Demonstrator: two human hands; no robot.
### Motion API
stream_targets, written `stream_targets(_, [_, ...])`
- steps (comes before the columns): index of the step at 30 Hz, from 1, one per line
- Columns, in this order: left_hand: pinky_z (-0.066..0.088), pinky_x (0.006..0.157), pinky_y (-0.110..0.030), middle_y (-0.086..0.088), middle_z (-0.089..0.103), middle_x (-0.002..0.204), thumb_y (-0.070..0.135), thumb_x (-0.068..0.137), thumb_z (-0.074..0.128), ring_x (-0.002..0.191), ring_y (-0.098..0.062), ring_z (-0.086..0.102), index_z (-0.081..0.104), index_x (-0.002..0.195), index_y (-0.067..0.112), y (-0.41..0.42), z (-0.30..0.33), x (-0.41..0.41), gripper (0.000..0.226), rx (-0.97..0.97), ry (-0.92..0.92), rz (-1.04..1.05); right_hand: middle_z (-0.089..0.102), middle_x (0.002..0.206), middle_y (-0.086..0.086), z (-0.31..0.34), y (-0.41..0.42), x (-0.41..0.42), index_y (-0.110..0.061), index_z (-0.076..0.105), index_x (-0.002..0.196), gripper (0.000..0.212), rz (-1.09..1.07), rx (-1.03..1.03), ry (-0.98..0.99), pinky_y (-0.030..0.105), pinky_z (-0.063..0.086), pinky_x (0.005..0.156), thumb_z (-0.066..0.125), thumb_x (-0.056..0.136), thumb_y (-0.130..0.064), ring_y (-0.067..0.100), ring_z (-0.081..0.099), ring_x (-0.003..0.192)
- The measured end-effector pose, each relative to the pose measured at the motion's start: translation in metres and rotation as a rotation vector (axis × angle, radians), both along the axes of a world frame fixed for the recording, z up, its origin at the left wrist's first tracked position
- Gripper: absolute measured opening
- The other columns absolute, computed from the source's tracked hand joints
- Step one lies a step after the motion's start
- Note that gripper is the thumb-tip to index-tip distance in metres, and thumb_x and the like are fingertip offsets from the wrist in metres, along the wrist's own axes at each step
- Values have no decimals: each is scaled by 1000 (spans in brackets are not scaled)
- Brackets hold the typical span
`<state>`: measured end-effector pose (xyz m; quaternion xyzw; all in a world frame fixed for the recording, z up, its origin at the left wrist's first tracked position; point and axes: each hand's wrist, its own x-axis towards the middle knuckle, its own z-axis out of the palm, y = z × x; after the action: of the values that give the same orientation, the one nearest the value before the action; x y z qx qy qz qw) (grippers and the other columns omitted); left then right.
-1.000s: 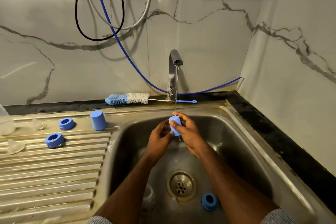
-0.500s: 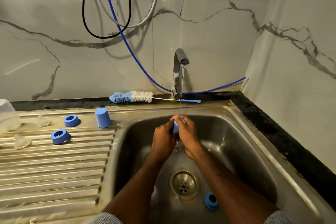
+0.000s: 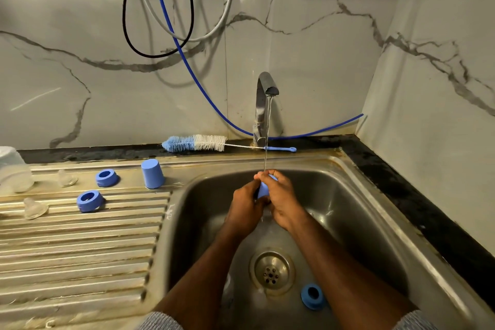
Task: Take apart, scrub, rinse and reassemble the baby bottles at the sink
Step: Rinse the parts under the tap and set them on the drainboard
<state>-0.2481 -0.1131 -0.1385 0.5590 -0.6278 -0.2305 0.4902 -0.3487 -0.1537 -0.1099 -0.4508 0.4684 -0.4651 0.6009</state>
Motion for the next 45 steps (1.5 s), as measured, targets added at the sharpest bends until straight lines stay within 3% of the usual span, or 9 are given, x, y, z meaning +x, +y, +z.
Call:
stream_targets(5, [50, 87, -12, 6, 71, 116, 15, 94, 69, 104, -1, 66, 62, 134, 16, -2, -3, 0, 41, -27, 17, -25, 73, 100, 8, 3, -2, -2, -10, 67, 94, 30, -35, 132, -211, 41, 53, 91, 46, 106, -27, 23, 67, 94])
stream_targets(7, [55, 93, -25, 1, 72, 118, 20, 92, 69, 106, -7, 68, 63, 135, 13, -5, -5, 1, 44, 6, 77, -8, 72, 103, 12, 2, -6, -8, -7, 68, 95, 29, 24, 199, -349, 40, 52, 93, 44, 105, -21, 24, 66, 94])
stream_targets(10, [58, 94, -37, -4, 73, 115, 19, 96, 66, 106, -17, 70, 64, 128, 11, -5, -4, 2, 33, 110, 290, -46, 68, 117, 19, -1, -9, -14, -5, 66, 111, 23, 90, 230, -396, 42, 51, 97, 49, 101, -17, 28, 64, 106])
stream_targets(15, [59, 77, -28, -16, 70, 112, 6, 99, 59, 94, -19, 73, 56, 124, 5, -1, -1, 5, 25, 290, 706, -149, 70, 114, 14, -2, -6, -9, -9, 66, 110, 19, 119, 179, -293, 52, 49, 103, 52, 101, -18, 28, 65, 104])
stream_targets(23, [59, 93, -41, -3, 73, 116, 6, 87, 75, 107, -19, 70, 64, 126, 15, -3, -6, -3, 42, 156, 410, -135, 69, 97, 11, -1, -3, 0, -17, 64, 95, 15, -52, 197, -159, 46, 54, 92, 54, 102, -26, 25, 66, 87])
stream_targets(30, [60, 84, -37, -18, 71, 118, 14, 96, 66, 106, -29, 71, 62, 127, 3, -4, -3, -1, 33, 218, 732, -134, 68, 124, 14, 3, -6, -12, -10, 67, 112, 27, 143, 228, -391, 51, 50, 99, 46, 103, -25, 30, 63, 111])
stream_targets(37, [55, 55, -31, -19, 72, 90, 43, 108, 38, 68, -23, 68, 65, 120, 1, 0, 10, 2, 51, 402, 904, -117, 70, 100, 11, 2, 4, -6, -28, 58, 115, 14, 247, 179, -76, 54, 54, 85, 54, 102, -33, 29, 68, 81])
stream_targets(42, [63, 78, -40, -25, 71, 111, 28, 107, 49, 84, -29, 73, 59, 127, 4, -1, 9, -4, 33, 384, 992, -107, 66, 115, 10, 0, -1, -4, -30, 58, 111, 12, 11, 48, 33, 32, 58, 61, 59, 100, -35, 29, 69, 96])
stream_targets(45, [61, 87, -44, -24, 69, 115, 7, 102, 56, 90, -30, 73, 53, 130, 7, -3, 4, -2, 28, 365, 975, -58, 62, 118, 6, -1, -5, -10, -24, 59, 120, 23, -63, -39, 59, 30, 58, 65, 63, 97, -24, 23, 64, 100])
